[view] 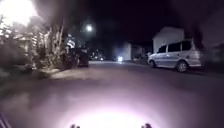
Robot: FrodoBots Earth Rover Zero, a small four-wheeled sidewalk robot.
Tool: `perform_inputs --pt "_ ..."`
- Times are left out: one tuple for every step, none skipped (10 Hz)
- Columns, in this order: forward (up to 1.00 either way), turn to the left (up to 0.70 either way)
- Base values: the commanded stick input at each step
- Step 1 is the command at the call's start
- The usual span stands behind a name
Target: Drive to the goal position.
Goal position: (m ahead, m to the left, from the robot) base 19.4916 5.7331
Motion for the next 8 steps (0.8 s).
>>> perform_inputs --pt "0.85 0.0" --pt "0.85 0.0" --pt "0.85 0.0" --pt "0.85 0.0" --pt "0.85 0.0" --pt "0.85 0.0" --pt "0.85 0.0" --pt "0.85 0.0"
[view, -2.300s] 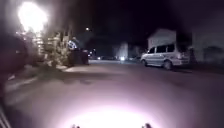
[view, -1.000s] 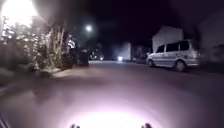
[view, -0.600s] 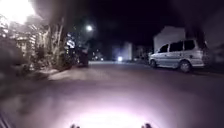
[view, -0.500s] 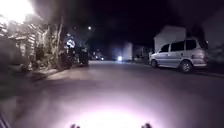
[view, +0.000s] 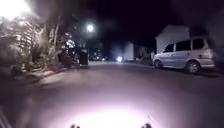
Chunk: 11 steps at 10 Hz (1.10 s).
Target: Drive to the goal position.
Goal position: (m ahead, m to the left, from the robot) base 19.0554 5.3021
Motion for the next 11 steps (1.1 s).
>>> perform_inputs --pt "0.85 0.0" --pt "0.85 0.0" --pt "0.85 0.0" --pt "0.85 0.0" --pt "0.85 0.0" --pt "0.85 0.25" --pt "0.85 0.34" --pt "0.85 0.22" --pt "0.85 0.01" --pt "0.85 0.0" --pt "0.85 0.0"
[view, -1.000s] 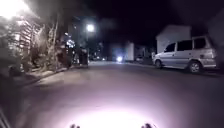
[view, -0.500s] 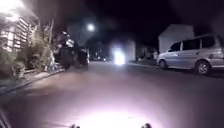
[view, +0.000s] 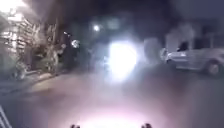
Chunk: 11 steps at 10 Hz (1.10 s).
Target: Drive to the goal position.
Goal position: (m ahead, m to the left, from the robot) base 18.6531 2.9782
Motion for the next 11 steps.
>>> perform_inputs --pt "0.85 0.0" --pt "0.85 0.0" --pt "0.85 0.0" --pt "0.85 0.0" --pt "0.85 0.0" --pt "0.85 0.0" --pt "0.85 0.0" --pt "0.85 0.0" --pt "0.85 0.0" --pt "0.85 0.0" --pt "0.85 0.0"
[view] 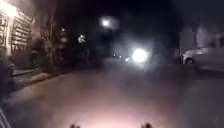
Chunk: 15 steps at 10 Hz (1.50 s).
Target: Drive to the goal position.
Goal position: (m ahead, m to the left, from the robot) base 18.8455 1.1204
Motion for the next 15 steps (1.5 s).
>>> perform_inputs --pt "0.85 0.0" --pt "0.85 0.0" --pt "0.85 0.0" --pt "0.85 0.0" --pt "0.85 0.0" --pt "0.85 -0.05" --pt "0.85 -0.11" --pt "0.85 -0.17" --pt "0.85 -0.23" --pt "0.85 -0.28" --pt "0.85 -0.33" --pt "0.85 -0.12" --pt "0.85 0.0" --pt "0.85 0.0" --pt "0.85 0.0"
